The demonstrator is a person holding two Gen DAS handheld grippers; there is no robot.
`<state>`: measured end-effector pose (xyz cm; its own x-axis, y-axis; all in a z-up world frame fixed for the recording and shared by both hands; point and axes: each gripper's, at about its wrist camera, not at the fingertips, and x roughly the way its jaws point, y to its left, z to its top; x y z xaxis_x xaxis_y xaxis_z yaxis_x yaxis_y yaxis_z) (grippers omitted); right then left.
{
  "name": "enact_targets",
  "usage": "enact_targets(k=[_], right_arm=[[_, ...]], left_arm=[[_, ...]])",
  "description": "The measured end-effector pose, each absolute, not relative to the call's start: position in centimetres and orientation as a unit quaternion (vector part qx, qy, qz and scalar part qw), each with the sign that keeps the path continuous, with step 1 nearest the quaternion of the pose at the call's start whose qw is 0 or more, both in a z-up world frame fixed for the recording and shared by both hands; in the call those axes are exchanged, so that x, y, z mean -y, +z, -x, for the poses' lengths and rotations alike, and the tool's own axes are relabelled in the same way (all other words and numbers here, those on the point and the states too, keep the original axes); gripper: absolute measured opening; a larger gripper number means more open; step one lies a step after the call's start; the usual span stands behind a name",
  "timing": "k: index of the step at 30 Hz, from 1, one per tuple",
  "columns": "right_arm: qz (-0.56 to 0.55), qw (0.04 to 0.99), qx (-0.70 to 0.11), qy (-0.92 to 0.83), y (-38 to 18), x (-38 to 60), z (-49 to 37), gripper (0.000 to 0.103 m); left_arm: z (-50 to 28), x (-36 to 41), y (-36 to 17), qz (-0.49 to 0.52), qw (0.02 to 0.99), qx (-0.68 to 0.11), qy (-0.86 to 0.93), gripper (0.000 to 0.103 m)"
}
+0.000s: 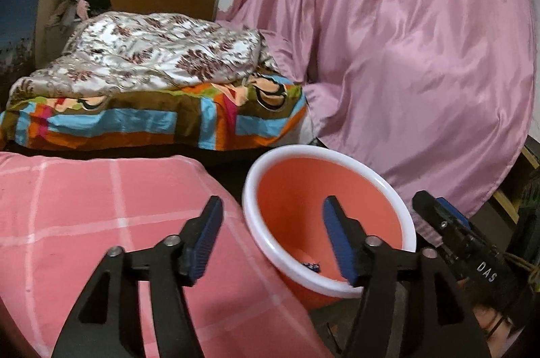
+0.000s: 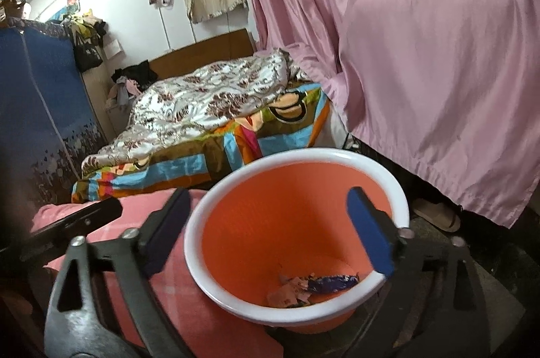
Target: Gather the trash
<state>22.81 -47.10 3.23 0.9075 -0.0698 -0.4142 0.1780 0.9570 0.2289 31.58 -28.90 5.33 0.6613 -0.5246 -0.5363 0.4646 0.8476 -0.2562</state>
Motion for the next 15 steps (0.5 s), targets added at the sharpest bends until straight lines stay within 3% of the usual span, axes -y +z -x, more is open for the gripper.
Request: enact_targets(k=[4, 9, 15], right_arm=[[-0.125, 0.974, -0.181, -0.062, 4.1, 46.0, -22.3, 0.103], [-0.112, 0.980, -0.155, -0.053, 4.9, 44.6, -21.7, 0.103], [-0.085, 0.987, -0.131, -0.040, 5.8, 42.5, -20.7, 0.103]], left_arm=[[-30.7, 27.3, 6.1, 0.055, 0.923, -0.281, -0.256, 0.084], [-29.5, 25.0, 7.1, 0.059, 0.941, -0.245, -0.224, 0.092], [-27.6, 22.3, 8.0, 0.042, 0.956, -0.215, -0.196, 0.093]])
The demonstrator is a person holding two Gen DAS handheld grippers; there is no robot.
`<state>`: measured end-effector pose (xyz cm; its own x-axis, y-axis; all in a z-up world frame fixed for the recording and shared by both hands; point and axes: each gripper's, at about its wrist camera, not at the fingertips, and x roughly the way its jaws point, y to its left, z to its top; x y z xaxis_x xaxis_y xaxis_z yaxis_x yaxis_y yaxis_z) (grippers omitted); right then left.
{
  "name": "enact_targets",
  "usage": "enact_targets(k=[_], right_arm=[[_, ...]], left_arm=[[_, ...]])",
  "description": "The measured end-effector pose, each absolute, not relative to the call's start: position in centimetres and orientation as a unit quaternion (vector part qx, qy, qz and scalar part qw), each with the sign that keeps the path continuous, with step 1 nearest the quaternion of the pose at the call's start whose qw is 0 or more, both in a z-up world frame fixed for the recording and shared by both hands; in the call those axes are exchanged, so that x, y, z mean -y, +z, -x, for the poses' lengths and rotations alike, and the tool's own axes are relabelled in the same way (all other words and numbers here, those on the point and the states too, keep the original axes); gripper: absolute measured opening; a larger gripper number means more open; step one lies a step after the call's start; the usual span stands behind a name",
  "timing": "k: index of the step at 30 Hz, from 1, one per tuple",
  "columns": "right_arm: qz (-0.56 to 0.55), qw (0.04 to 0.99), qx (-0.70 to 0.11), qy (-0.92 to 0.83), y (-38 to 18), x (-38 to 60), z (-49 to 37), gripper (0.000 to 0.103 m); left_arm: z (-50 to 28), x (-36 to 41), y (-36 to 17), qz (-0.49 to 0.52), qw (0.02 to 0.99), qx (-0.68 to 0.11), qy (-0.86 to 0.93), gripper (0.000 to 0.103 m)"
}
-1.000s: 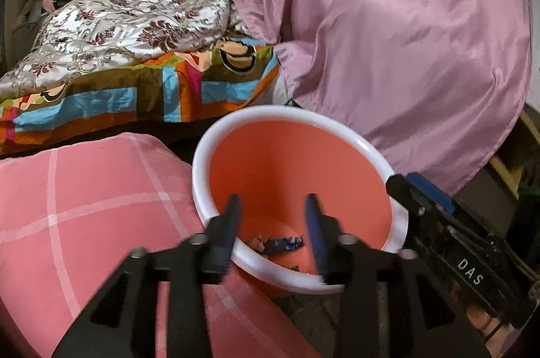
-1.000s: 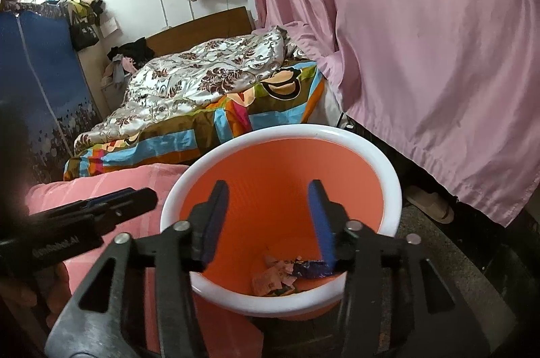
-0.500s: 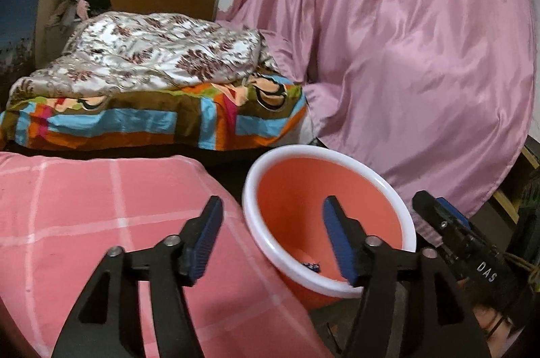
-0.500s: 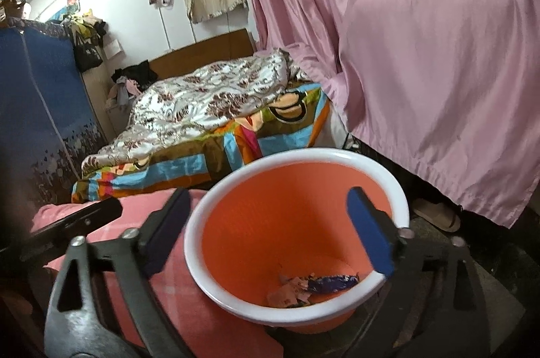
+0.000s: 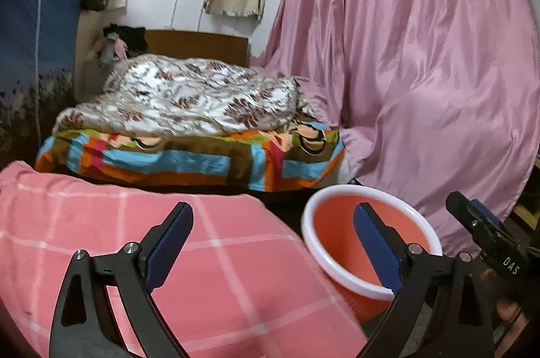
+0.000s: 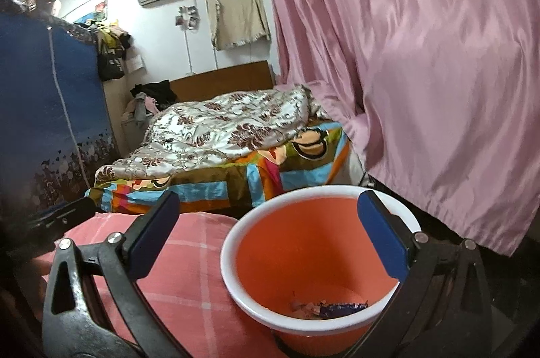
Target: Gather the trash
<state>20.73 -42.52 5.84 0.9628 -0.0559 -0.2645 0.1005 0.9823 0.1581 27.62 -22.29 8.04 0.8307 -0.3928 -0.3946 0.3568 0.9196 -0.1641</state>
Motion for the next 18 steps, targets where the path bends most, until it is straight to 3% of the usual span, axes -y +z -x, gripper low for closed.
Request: enact_targets(k=[18], right_arm=[[-0.065, 0.996, -0.065, 0.022, 7.5, 36.0, -16.4, 0.103]], left_arm=[[-20.8, 14.1, 9.0, 0.054, 0.976, -0.158, -0.141, 0.100]])
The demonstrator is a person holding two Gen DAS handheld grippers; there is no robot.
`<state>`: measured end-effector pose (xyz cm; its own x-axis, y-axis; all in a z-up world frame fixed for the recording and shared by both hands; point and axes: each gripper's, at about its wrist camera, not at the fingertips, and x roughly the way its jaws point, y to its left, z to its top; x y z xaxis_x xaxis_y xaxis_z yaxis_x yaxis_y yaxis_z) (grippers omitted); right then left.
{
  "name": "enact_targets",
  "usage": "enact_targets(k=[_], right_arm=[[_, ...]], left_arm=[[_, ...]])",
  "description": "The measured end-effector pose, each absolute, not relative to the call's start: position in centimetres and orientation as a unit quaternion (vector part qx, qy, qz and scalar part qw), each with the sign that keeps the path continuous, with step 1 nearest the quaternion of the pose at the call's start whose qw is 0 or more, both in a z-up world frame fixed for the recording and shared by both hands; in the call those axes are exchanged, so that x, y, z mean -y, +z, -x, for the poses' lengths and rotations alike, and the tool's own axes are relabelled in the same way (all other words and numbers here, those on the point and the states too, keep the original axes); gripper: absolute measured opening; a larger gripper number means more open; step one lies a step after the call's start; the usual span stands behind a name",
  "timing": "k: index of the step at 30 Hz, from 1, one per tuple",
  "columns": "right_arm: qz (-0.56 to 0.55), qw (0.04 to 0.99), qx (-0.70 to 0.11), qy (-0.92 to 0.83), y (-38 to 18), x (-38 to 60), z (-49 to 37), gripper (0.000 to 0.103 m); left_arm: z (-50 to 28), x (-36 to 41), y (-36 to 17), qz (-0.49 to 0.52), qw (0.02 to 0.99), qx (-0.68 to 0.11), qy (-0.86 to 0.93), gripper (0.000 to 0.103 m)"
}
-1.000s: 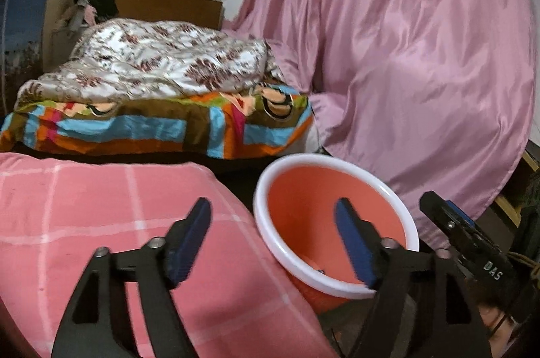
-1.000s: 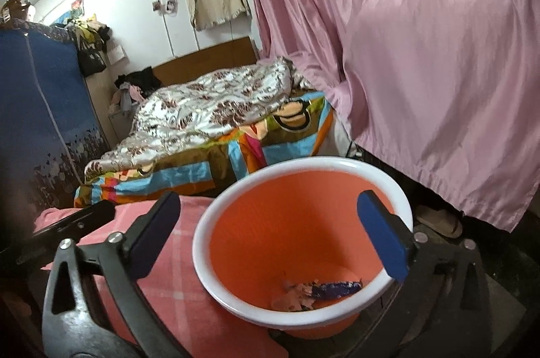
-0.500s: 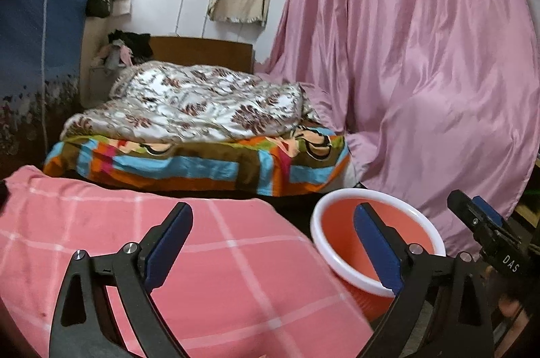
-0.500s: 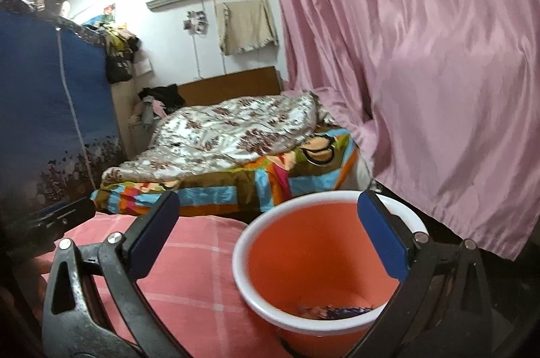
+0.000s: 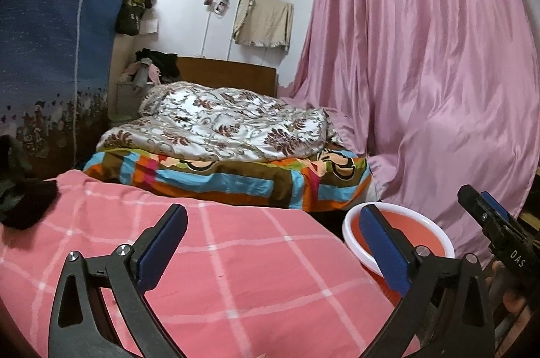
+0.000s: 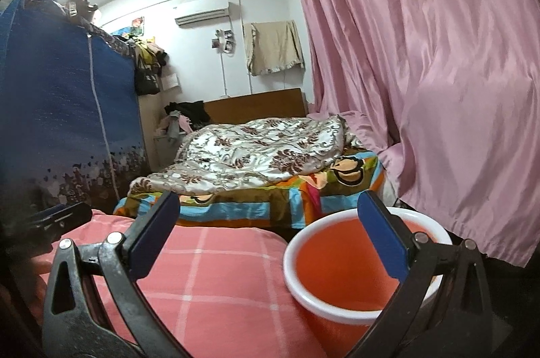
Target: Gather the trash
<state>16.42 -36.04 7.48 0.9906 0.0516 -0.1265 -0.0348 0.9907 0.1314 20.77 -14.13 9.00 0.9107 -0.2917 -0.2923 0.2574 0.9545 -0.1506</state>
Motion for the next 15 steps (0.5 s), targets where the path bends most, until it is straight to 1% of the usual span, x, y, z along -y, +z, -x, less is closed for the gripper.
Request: enact_targets(k=[15], right_arm=[[-0.056, 0.995, -0.045, 0.075, 5.8, 29.5, -10.2, 0.103]], left_arm=[[-12.3, 7.6, 7.8, 0.042, 0.988, -0.124, -0.081, 0.101]])
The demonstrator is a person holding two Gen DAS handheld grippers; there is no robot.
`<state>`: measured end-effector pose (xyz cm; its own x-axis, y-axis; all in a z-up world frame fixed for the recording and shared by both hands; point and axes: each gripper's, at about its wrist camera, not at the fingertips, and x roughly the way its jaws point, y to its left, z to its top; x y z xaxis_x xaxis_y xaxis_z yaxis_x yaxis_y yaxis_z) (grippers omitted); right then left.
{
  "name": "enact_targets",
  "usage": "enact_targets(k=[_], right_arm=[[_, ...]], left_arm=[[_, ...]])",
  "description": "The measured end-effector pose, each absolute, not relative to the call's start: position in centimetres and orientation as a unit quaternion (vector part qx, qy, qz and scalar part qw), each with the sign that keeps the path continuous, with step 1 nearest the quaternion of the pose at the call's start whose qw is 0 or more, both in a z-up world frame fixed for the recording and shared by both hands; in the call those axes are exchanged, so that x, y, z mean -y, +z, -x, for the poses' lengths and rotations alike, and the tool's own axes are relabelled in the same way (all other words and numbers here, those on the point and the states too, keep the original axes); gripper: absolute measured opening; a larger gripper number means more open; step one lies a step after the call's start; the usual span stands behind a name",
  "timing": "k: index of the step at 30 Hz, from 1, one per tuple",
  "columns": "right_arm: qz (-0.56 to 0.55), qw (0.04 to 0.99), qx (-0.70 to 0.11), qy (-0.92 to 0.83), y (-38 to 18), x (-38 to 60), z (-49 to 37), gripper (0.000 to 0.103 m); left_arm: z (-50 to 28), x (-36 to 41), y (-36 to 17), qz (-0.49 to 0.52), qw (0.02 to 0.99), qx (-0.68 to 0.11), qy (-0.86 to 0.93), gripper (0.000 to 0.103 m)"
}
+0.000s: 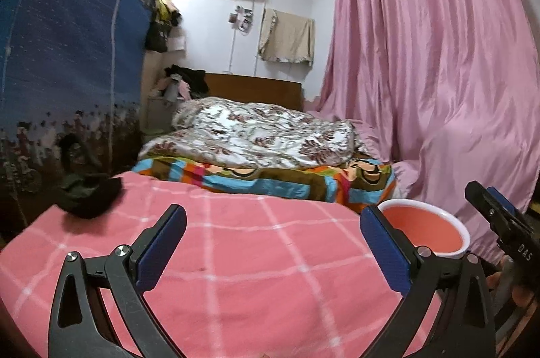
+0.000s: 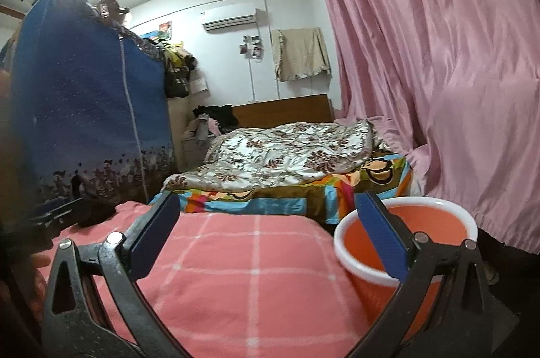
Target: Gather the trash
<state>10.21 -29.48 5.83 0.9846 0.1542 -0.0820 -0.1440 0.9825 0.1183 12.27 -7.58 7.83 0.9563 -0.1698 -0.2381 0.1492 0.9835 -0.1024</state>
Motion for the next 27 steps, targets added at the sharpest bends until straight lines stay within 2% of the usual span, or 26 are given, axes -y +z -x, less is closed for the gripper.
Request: enact_targets(k=[13, 27], right_arm=[[-0.037, 0.996, -0.041, 0.067, 2.6, 26.1, -5.1, 0.103], [-0.018, 0.997, -0.068, 0.042, 0.9, 25.0, -4.5, 0.103]], left_arm=[[-6.6, 3.7, 3.6, 0.044, 0.989, -0.130, -0.050, 0.101], [-5.6, 3.5, 1.1, 0.039, 0.988, -0.142, -0.053, 0.101]])
